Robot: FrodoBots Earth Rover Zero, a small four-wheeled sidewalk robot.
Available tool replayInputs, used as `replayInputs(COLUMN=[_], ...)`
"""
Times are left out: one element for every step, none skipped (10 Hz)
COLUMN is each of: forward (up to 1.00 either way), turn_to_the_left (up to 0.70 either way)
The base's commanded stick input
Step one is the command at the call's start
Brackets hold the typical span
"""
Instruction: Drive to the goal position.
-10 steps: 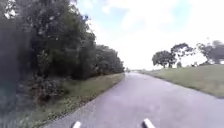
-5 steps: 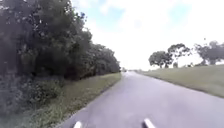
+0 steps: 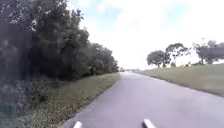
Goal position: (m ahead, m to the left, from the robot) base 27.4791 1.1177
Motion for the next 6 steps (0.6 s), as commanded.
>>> replayInputs(forward=[0.70, 0.70, 0.70, 0.70, 0.70, 0.70], turn_to_the_left=[-0.35, -0.33, -0.31, -0.17, 0.00, 0.00])
